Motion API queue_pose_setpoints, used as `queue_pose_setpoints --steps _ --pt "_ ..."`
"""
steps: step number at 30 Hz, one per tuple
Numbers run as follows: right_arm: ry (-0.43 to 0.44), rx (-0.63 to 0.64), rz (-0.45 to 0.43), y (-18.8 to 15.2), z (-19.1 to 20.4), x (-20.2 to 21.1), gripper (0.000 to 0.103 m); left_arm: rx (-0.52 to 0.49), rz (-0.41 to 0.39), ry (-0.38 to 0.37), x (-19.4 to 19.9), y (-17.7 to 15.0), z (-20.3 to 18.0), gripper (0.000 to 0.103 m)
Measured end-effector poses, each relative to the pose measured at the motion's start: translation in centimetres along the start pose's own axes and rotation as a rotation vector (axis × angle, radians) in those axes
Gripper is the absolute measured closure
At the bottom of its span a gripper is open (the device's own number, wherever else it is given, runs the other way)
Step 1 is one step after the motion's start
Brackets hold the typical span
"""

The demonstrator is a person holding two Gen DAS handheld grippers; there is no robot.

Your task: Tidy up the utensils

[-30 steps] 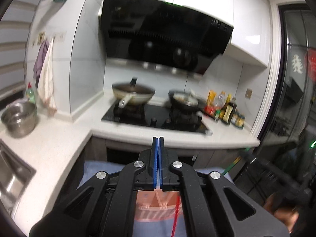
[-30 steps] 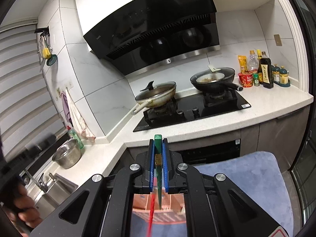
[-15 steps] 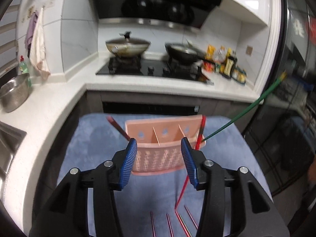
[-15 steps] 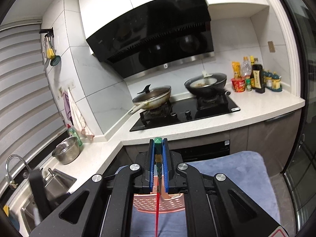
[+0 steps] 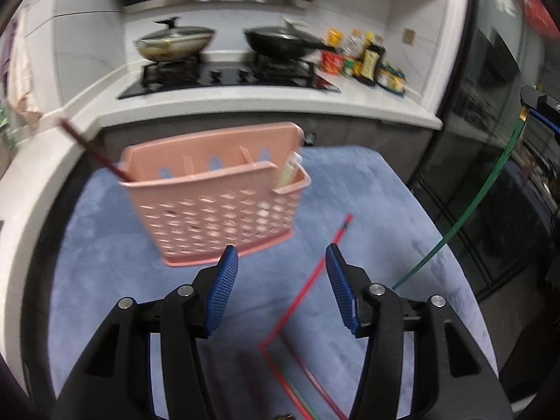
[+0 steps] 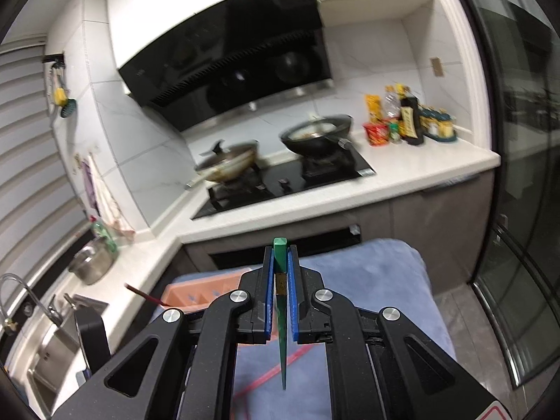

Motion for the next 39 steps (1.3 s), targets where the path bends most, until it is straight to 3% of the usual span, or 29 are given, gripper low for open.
queue_pose_setpoints --steps 9,18,21,27,39 --pt "-0.075 -0.065 0.073 -2.1 -5.9 -1.1 0.096 -0.121 0.097 -0.093 -9.7 0.4 -6.3 0.053" --pt "-0.126 -0.084 0.105 -2.8 -9.4 -2.9 0.096 -0.145 0.186 -0.099 -17.8 1.0 -8.2 0.054" --pt "-0.133 -0.088 0.116 -2.6 -10.1 -3.5 0.096 -0.123 0.217 -0.099 -19.6 1.4 -7.9 0.062" --pt "-0.139 -0.058 0.131 -1.6 -9.9 -4.9 0.096 -0.105 0.239 -0.082 -20.5 1.1 -7.3 0.088" --pt "-0.124 -0.014 0.137 -1.1 -8.0 -6.1 0.096 -0.106 0.172 -0.087 -17.3 1.3 -7.3 0.092"
Point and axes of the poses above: each gripper's, at about its wrist camera, not at the fingertips, and x roughly against the way its jaws point, z to its left, y to its top, the point moved 1 cm from there along -x, roughly the way its jaws point, and after that the axes turned 4 degrees about -y, right-handed, at the moved point
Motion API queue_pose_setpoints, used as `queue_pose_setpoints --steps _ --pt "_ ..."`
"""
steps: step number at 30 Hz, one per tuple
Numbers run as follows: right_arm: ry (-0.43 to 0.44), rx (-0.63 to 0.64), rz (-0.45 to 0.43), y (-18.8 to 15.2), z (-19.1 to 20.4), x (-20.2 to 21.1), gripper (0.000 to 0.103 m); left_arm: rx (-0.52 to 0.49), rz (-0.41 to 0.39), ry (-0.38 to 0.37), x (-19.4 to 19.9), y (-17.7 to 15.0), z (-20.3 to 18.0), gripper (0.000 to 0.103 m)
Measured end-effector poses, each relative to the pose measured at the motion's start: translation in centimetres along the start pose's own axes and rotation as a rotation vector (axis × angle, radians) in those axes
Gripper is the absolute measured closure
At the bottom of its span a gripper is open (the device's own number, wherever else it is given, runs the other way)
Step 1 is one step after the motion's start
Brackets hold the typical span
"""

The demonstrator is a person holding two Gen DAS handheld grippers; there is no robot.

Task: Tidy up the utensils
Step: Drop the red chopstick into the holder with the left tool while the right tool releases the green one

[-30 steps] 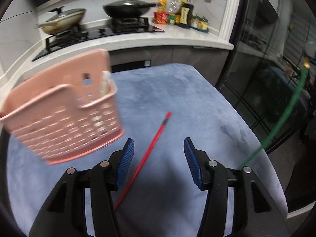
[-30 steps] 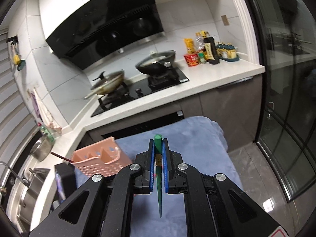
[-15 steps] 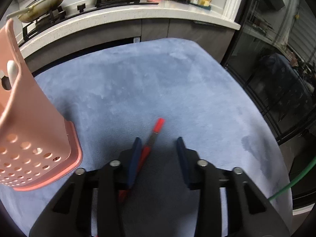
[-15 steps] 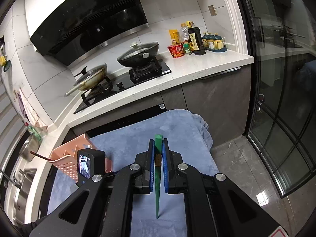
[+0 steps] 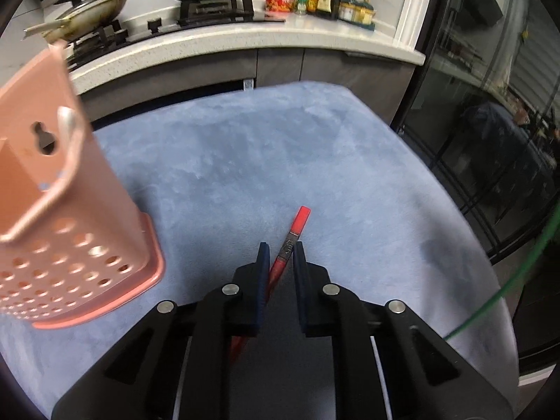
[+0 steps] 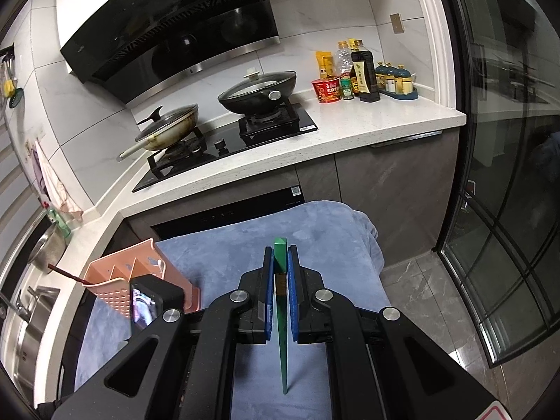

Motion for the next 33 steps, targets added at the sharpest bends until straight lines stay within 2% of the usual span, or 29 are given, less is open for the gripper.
queue_pose_setpoints --steps 1,4,15,26,33 --pt "0.002 0.001 -0.001 0.0 0.1 0.1 0.096 0.01 -0.012 -0.005 0.8 0.1 0.1 0.096" --pt "0.006 0.003 -0.007 0.2 0.4 0.8 0.096 0.052 -0.04 -0.038 3.2 0.0 0.6 0.096" --pt "0.036 0.028 -0.02 0.3 2.7 2.9 0.096 0.127 -0.18 -0.028 13.7 -1.1 2.6 0.096" --pt "0.164 0.095 -0.076 2.7 9.0 5.8 0.096 0.175 -0.414 0.054 27.3 0.9 6.0 0.096" --pt "0.283 0.119 -0.12 6.1 14.4 6.3 0.096 0.16 -0.549 0.129 33.9 4.3 8.7 0.096"
Point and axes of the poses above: each gripper's, at about its wrist camera, not at the fingertips, and x roughly against the way its jaws point, z to its left, y to its top, the point moved 1 cm from there along -x, roughly the way its jaws point, and after that the axes turned 4 degrees about -y, right-handed, at the moved point
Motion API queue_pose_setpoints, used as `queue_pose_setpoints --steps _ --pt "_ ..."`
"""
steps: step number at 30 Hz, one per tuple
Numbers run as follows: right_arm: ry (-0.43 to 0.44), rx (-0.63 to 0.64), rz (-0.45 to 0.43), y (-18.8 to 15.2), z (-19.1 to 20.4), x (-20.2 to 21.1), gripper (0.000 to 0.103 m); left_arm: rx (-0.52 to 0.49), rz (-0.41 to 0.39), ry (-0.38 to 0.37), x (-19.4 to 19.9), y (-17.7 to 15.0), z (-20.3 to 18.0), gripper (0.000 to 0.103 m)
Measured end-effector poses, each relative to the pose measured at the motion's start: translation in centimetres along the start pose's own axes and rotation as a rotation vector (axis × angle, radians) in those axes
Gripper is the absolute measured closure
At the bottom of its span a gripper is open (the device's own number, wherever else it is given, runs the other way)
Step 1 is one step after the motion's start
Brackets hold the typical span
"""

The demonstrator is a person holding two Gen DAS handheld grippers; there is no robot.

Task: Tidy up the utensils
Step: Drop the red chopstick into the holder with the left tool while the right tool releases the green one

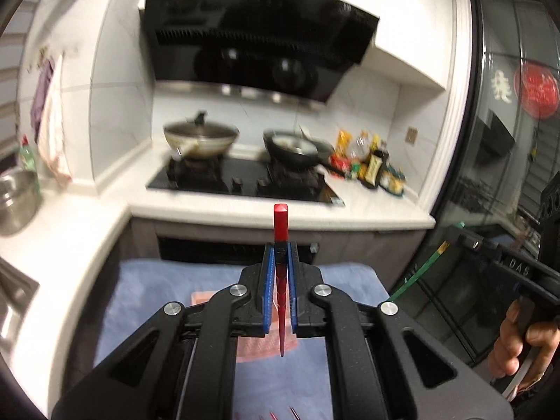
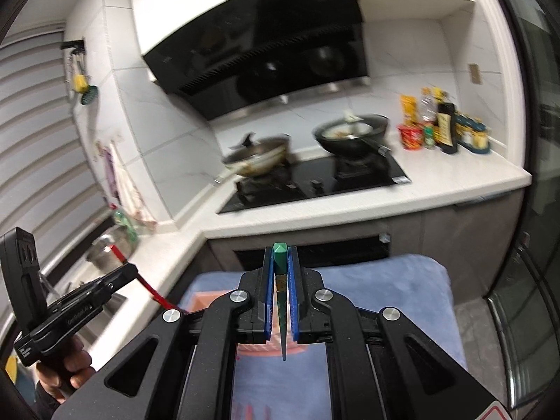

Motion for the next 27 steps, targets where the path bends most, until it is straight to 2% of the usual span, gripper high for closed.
queue_pose_setpoints --steps 5,9,14,21,26,27 --pt "0.073 0.003 -0.014 2.2 3.3 -2.0 0.096 -0.042 -0.091 0.051 1.2 3.3 1.1 0.096" --pt "0.096 -0.003 -0.027 3.0 5.0 -4.4 0.096 -0.064 -0.111 0.099 0.1 3.8 2.2 0.096" --pt "0.077 0.004 -0.004 2.1 6.0 -7.8 0.096 -0.047 -0.056 0.12 -2.3 1.8 4.3 0.096" --pt "0.015 0.003 0.082 -0.8 4.6 -12.0 0.096 -0.011 0.013 0.136 -5.4 -1.1 6.7 0.096" --pt "0.0 0.024 0.136 -2.6 4.4 -13.6 0.095 0.008 0.06 0.137 -6.5 -2.4 7.5 0.096" --pt "-0.007 0.028 0.133 -2.8 4.4 -13.6 0.092 0.013 0.071 0.13 -6.5 -2.6 7.6 0.095"
Point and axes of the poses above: each gripper's, at about its wrist camera, not at the fingertips, and x roughly against the way its jaws point, z to its left, y to its top, the point moved 1 cm from there along -x, roughly the way its jaws point, and after that the axes turned 4 degrees about -y, right-handed, at the moved point
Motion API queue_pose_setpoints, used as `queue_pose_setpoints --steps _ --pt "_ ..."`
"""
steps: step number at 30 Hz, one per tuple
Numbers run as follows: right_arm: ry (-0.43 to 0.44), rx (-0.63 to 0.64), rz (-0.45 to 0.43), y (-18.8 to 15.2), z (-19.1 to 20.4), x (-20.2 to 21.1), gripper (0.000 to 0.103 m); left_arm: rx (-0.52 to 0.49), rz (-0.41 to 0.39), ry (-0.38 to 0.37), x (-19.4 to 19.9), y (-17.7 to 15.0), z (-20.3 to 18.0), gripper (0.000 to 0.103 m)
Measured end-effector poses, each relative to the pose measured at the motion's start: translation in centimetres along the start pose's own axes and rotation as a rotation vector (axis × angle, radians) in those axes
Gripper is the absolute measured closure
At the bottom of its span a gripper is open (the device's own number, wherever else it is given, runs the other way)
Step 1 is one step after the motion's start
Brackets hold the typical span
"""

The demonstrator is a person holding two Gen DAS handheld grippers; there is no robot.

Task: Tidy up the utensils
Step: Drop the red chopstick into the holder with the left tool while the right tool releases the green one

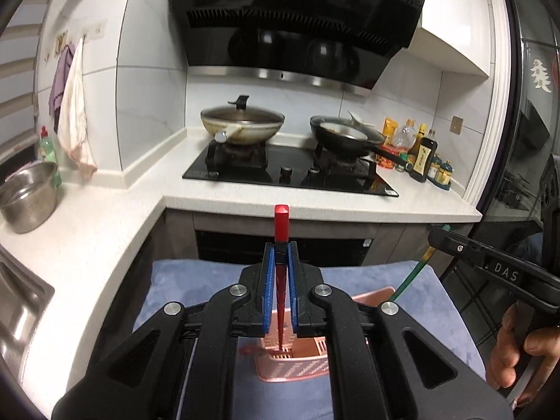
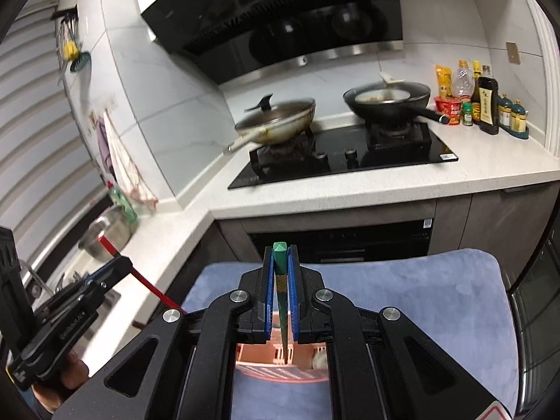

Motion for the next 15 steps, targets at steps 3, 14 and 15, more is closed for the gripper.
queue_pose_setpoints --steps 3,14,15 --pt "-0.012 0.002 -0.001 -0.3 -0.2 0.4 0.073 0.016 0.006 0.002 0.5 -0.4 0.2 0.093" --pt "-0.051 0.05 0.036 -4.5 -0.8 6.6 0.065 0.024 0.013 0.045 6.6 -3.9 -0.1 0.062" --pt "-0.062 0.061 0.046 -5.7 -0.9 7.6 0.065 0.021 0.027 0.044 7.5 -5.0 -0.2 0.06"
Point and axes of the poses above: each gripper's, at about its wrist camera, not at the fingertips, and x roughly against the way its jaws point, z to its left, y to its top, the point moved 1 cm from there along -x, roughly the way its jaws point, and after that the axes turned 4 degrees about -y, right-handed, at the moved point
